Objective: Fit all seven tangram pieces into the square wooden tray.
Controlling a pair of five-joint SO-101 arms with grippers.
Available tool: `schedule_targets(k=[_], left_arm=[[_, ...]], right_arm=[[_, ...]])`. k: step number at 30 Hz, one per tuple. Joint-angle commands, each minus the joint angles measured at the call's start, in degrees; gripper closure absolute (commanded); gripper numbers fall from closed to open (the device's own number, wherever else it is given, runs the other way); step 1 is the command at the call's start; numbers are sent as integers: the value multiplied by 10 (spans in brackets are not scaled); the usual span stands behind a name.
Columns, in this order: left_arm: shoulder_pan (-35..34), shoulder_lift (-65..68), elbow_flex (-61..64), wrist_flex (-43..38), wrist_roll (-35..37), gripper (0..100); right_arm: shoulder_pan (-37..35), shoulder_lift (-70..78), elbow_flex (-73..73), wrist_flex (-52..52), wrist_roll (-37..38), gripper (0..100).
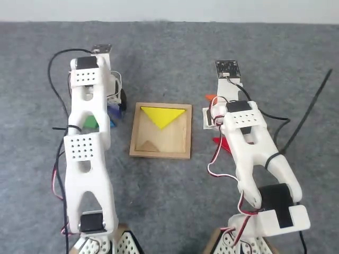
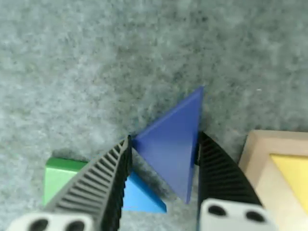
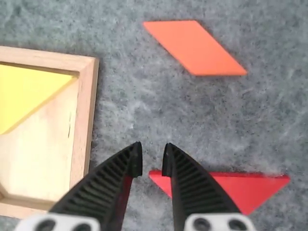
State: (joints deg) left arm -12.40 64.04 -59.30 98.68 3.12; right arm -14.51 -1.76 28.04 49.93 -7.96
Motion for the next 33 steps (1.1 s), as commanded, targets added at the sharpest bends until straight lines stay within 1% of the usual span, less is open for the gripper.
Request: schedule_targets(k=[1, 5, 11, 17, 22, 27, 33], left_arm=[[8, -4, -20, 18, 4, 794], [29, -4, -14, 18, -16, 795], [30, -4, -6, 18, -23, 850], [36, -3, -6, 18, -28, 855], [54, -3, -6, 18, -81, 861], [62, -4, -7, 18, -108, 923], [62, -4, -6, 18, -152, 930]], right_arm=[[-3, -7, -22, -6, 6, 919], [-2, -7, -22, -6, 6, 919], [-2, -7, -22, -6, 6, 919], [-2, -7, -22, -6, 6, 919], [-1, -7, -22, -6, 6, 919], [0, -7, -22, -6, 6, 919], [0, -7, -22, -6, 6, 919]])
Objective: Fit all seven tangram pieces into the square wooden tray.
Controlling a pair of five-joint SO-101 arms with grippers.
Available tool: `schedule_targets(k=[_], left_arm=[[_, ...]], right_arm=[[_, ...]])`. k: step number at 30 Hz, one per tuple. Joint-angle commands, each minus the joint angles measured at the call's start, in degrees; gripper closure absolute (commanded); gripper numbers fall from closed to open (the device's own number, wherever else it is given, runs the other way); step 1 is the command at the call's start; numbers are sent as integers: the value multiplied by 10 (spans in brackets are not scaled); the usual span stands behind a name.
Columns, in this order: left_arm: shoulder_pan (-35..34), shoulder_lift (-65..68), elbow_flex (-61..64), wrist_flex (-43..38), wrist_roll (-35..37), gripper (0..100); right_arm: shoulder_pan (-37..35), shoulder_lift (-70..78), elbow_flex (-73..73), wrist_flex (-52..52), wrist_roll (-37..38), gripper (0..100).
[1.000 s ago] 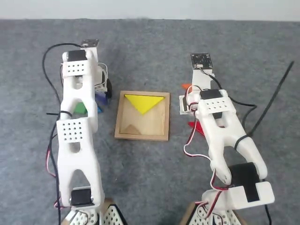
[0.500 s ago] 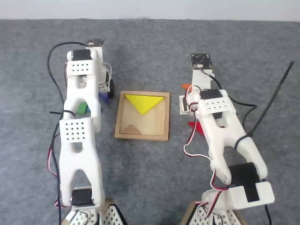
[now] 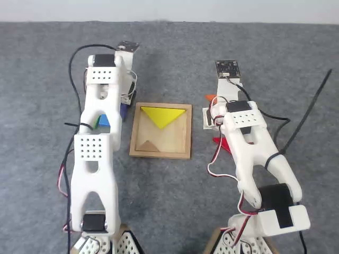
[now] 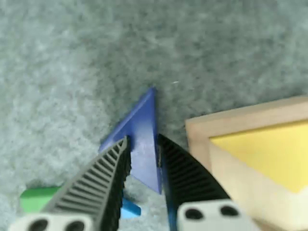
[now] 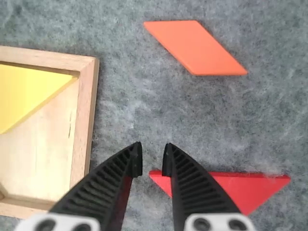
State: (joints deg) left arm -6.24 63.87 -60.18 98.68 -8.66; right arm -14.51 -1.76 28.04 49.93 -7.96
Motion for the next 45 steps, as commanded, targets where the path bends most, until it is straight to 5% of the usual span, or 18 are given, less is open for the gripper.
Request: schedule_targets(k=[1, 28, 45], left_arm=[[1, -2, 3, 18, -40, 930], [-35, -8, 37, 21, -18, 763], [-28, -95, 29, 20, -54, 786]], right_arm=[[0, -7, -22, -6, 6, 919], [-2, -7, -21, -6, 6, 919], [-3, -7, -20, -8, 6, 919]])
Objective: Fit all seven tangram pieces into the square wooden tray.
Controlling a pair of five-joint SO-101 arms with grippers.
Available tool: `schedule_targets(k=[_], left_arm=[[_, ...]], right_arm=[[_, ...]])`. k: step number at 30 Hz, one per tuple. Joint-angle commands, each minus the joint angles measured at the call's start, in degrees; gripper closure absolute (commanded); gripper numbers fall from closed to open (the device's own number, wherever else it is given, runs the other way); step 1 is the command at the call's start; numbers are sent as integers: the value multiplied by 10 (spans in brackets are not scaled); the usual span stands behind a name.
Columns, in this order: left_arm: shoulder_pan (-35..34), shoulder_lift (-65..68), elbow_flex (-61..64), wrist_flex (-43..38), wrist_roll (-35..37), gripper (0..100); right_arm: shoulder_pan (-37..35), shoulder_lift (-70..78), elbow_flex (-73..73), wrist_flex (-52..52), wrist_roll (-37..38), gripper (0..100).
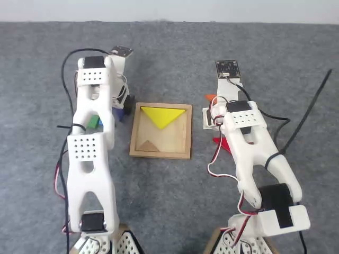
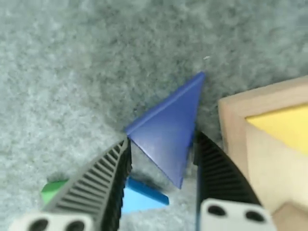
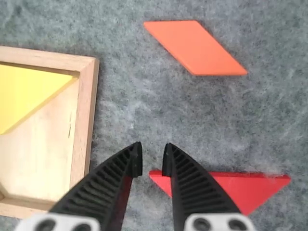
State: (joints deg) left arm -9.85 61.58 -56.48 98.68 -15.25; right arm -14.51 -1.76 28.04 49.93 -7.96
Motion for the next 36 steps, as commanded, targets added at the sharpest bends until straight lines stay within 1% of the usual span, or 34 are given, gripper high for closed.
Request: schedule_targets(k=[1, 7, 13, 20, 23, 30, 36], left_arm=[[10, -80, -7, 20, 15, 786], [38, -91, 22, 16, 35, 786], [28, -77, 24, 1, 35, 786], [17, 1, 15, 8, 34, 786], [11, 11, -14, 18, 36, 786], [15, 15, -17, 18, 33, 785], [15, 15, -17, 18, 9, 784]], right_arm=[[-3, -7, -20, -8, 6, 919], [-3, -7, -20, -9, 6, 919], [-2, -7, -20, -7, 6, 919], [-2, -7, -20, -7, 6, 919], [-2, -7, -20, -7, 6, 919], [-2, -7, -20, -6, 6, 919], [-3, -7, -20, -6, 6, 919]])
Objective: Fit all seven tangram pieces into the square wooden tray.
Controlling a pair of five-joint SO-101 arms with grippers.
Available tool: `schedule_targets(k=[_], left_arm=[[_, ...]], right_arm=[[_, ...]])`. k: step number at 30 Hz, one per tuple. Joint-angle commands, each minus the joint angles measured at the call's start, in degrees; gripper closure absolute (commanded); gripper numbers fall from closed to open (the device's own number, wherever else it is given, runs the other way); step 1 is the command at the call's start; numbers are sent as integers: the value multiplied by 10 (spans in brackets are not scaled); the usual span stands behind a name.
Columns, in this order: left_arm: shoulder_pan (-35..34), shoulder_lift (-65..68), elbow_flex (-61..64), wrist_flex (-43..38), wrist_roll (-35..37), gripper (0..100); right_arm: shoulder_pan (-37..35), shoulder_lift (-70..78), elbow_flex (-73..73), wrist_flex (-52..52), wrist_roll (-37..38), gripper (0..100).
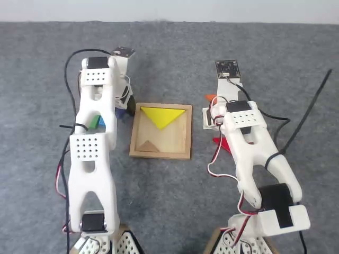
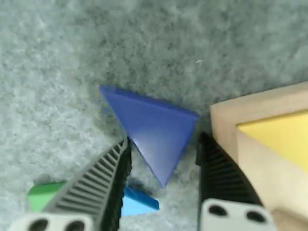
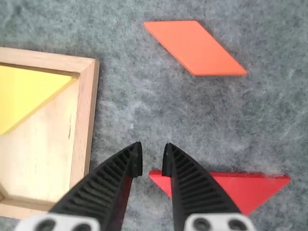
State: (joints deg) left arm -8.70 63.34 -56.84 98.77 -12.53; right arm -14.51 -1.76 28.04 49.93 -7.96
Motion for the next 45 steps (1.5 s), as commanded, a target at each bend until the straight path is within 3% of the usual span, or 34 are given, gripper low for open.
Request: schedule_targets(k=[1, 7, 15, 20, 29, 33, 45], left_arm=[[4, -3, -15, 17, -18, 790], [4, 4, -59, 16, -17, 882], [8, -4, -63, 18, -10, 852], [11, -4, -64, 18, 78, 742], [3, 4, -96, 12, 283, 739], [1, 18, -97, -16, 338, 739], [3, 46, -129, 4, 432, 742]], right_arm=[[-3, -7, -20, -6, 6, 919], [-2, -7, -20, -6, 6, 919], [-2, -7, -20, -7, 6, 919], [-2, -7, -21, -7, 6, 919], [-2, -7, -21, -8, 6, 919], [-2, -7, -21, -7, 6, 919], [-3, -7, -21, -7, 7, 919]])
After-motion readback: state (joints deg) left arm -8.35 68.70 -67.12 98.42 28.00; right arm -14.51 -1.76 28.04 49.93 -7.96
